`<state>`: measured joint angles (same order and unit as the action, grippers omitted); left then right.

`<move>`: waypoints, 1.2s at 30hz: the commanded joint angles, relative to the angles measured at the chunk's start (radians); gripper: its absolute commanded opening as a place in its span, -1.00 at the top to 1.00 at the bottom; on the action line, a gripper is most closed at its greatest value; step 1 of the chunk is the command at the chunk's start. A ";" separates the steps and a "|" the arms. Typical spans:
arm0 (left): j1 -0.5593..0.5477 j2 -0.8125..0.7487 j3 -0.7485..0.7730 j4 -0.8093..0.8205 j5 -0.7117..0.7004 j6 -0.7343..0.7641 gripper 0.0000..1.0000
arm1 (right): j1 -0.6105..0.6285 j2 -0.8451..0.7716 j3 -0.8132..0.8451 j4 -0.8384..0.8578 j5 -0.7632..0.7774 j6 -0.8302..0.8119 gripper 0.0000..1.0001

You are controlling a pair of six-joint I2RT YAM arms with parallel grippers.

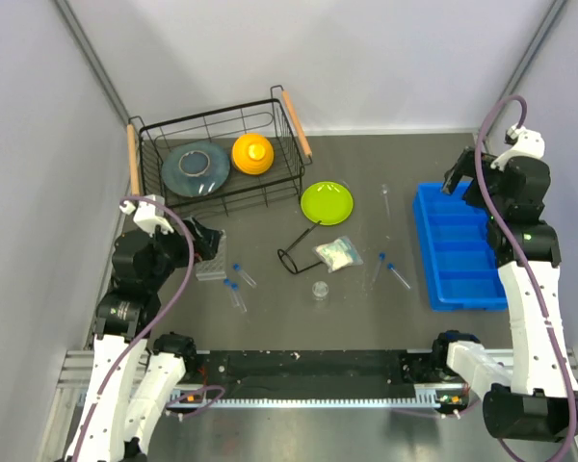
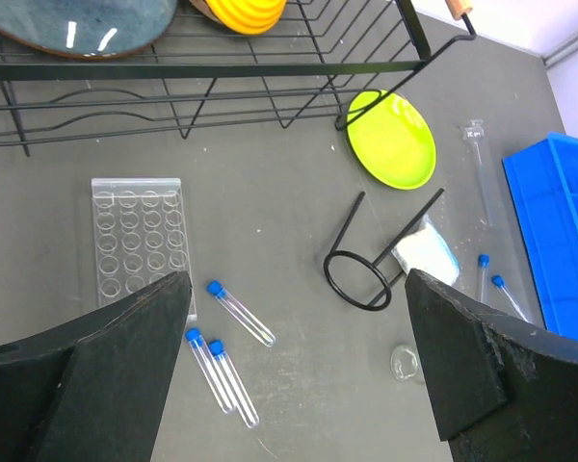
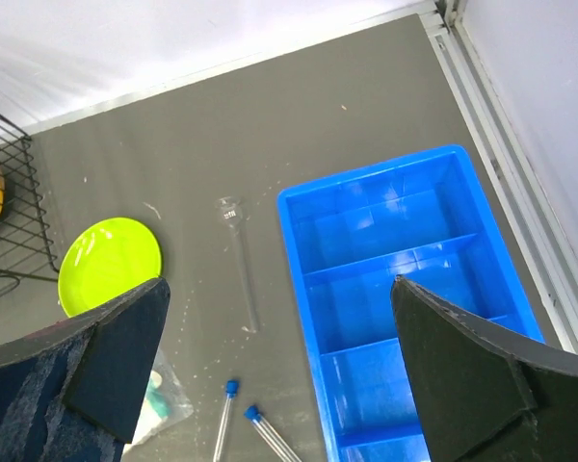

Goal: Organize the chemistry lab equipment

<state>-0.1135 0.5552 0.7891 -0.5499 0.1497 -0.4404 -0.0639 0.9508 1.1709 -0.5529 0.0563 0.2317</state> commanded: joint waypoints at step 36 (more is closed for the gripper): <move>-0.319 0.500 0.061 -0.056 -0.140 -0.116 -0.93 | 0.210 0.151 -0.326 0.159 -0.897 -0.560 -0.97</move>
<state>-0.3733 0.9867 0.7876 -0.6113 0.1276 -0.5110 0.1375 1.1366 0.8577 -0.4515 -0.8547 -0.3111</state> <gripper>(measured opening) 0.962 0.988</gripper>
